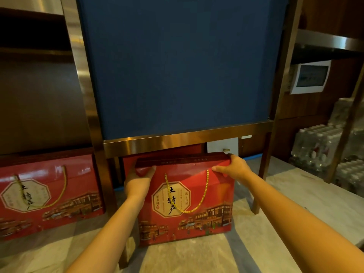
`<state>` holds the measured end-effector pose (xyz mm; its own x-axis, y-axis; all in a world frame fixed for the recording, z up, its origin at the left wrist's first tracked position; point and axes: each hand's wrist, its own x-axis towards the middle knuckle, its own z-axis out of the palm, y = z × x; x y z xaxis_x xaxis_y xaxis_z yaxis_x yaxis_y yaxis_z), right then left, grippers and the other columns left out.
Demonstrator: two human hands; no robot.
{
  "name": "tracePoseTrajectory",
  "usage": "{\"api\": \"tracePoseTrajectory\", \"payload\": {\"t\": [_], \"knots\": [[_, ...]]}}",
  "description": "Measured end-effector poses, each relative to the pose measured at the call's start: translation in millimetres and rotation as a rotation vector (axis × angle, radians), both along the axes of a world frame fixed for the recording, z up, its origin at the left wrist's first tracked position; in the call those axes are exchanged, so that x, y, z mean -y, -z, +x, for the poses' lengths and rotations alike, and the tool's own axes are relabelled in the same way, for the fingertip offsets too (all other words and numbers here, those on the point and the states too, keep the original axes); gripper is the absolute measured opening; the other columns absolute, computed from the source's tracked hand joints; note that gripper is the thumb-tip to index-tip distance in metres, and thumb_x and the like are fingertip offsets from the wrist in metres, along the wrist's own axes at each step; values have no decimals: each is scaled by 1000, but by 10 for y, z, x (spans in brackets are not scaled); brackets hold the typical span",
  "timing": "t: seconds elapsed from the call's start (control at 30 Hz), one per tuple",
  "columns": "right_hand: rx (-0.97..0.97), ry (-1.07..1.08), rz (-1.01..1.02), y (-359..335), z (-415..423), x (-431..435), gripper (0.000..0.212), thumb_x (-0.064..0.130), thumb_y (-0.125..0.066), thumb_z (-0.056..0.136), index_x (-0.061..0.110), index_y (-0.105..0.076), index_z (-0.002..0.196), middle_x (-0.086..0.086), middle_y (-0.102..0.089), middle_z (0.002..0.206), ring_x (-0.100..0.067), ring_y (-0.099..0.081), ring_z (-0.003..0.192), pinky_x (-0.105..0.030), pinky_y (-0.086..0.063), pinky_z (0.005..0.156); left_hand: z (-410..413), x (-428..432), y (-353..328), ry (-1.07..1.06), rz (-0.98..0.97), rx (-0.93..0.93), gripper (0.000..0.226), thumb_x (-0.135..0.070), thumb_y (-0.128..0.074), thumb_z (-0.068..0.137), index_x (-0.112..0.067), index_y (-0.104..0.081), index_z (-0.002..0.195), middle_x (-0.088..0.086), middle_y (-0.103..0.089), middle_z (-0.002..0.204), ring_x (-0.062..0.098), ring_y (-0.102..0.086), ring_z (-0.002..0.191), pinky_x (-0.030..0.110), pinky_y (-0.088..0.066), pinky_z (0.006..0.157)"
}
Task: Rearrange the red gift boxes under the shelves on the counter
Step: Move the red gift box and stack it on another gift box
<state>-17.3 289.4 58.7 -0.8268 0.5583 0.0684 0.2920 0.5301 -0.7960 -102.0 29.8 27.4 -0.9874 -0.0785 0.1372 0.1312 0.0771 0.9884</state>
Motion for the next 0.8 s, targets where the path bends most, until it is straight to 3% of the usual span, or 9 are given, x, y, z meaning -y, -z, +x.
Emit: {"api": "tracePoseTrajectory", "payload": {"t": [0.13,0.23,0.4,0.57,0.7,0.8], "knots": [[-33,-13,-25,4,150,19,60,29,-77,74,8,-52,124,-14,-64,122,-30,-62,111,-43,-53,93,133,-8,4,-66,17,14,58,-36,-71,76,-22,-52,129,10,-66,118,32,-62,106,46,-52,91],[-86,-17,-30,37,294,30,59,26,-75,76,8,-52,128,-14,-63,125,-30,-61,112,-40,-52,91,253,11,16,-75,1,-5,62,-36,-72,75,-21,-50,132,5,-67,106,26,-63,98,41,-53,88],[-125,-17,-69,48,599,-2,67,26,-74,77,10,-45,136,-14,-58,130,-31,-58,116,-42,-51,93,558,-41,71,-92,-26,-23,46,-37,-71,75,-10,-59,111,13,-68,108,32,-65,100,44,-53,88],[-161,14,-24,22,970,-68,68,30,-75,75,13,-47,136,-12,-61,128,-30,-60,113,-44,-52,93,852,-109,111,-78,-17,-82,74,-49,-70,70,-28,-44,136,6,-62,126,25,-61,113,49,-51,96],[-167,14,6,29,1286,-52,66,29,-74,77,12,-48,136,-13,-61,128,-32,-59,115,-44,-49,96,1178,-87,125,-75,4,-94,71,-46,-71,70,-31,-46,134,3,-63,125,22,-62,110,47,-51,96],[-168,-13,-32,90,1470,37,65,29,-73,77,13,-48,135,-13,-60,129,-31,-59,115,-42,-52,91,1442,25,150,-87,42,-96,64,-35,-72,75,-26,-49,134,1,-64,121,19,-62,107,37,-51,92]]}}
